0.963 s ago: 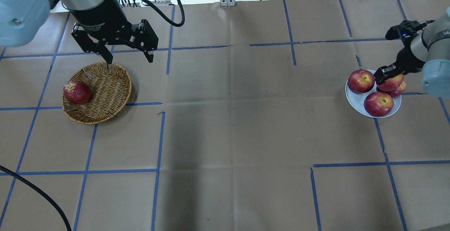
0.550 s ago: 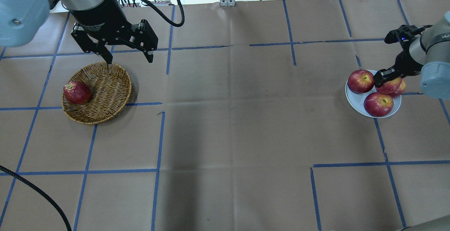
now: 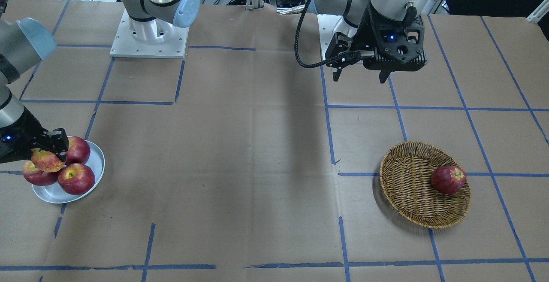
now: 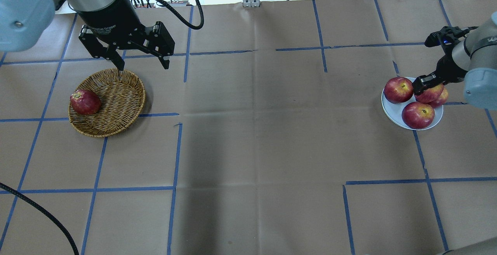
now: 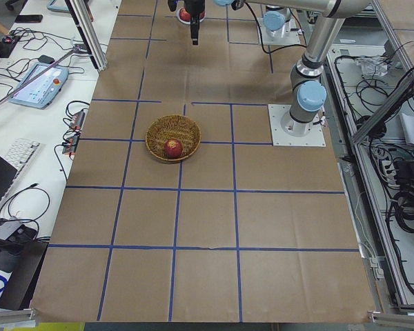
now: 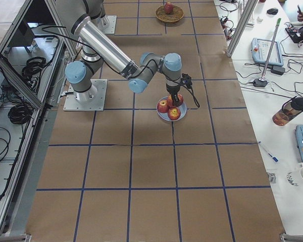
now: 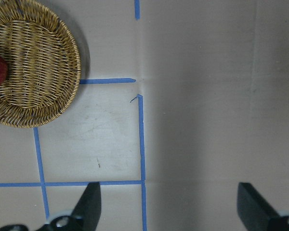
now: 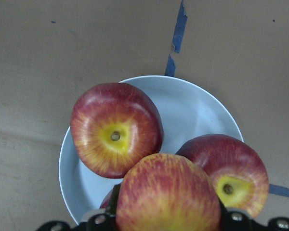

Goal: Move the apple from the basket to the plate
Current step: 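Lower the apple onto the plate beside the other apples and open the right gripper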

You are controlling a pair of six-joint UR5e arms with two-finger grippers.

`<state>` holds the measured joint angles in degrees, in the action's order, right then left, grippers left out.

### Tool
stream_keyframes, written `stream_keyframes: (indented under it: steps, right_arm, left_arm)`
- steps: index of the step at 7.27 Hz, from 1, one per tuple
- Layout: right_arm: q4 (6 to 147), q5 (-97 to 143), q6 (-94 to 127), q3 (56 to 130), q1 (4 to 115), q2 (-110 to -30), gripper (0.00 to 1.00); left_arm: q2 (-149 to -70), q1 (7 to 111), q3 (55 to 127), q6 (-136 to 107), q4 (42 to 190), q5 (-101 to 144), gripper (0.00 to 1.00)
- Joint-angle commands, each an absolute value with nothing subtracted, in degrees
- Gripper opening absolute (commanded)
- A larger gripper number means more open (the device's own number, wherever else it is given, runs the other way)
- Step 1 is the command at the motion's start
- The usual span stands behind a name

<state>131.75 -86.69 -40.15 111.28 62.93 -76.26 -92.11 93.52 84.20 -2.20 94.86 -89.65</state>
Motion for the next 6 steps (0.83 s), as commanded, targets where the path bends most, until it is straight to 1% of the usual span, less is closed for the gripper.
stream_keyframes:
  steps: [1,3,4,6]
  right_arm:
    - [131.92,-86.66,-40.08,111.10,63.02,-76.64,1.00]
    - [131.75,-86.66,-39.55,109.78,64.33,-77.86,1.00]
    - [130.96,-86.83,-38.68,108.21,66.69,-79.70,1.00]
    - [122.22,-87.62,-33.70,103.39,74.32,-84.26,1.00]
  left_arm:
    - [-92.11,93.52,84.20,-2.20,94.92,-89.65,0.99]
    - [-92.11,93.52,84.20,-2.20,94.92,-89.74,0.99]
    - [-92.11,93.52,84.20,-2.20,94.92,-89.74,0.99]
    - [-92.11,93.52,84.20,-2.20,94.92,-89.74,0.99]
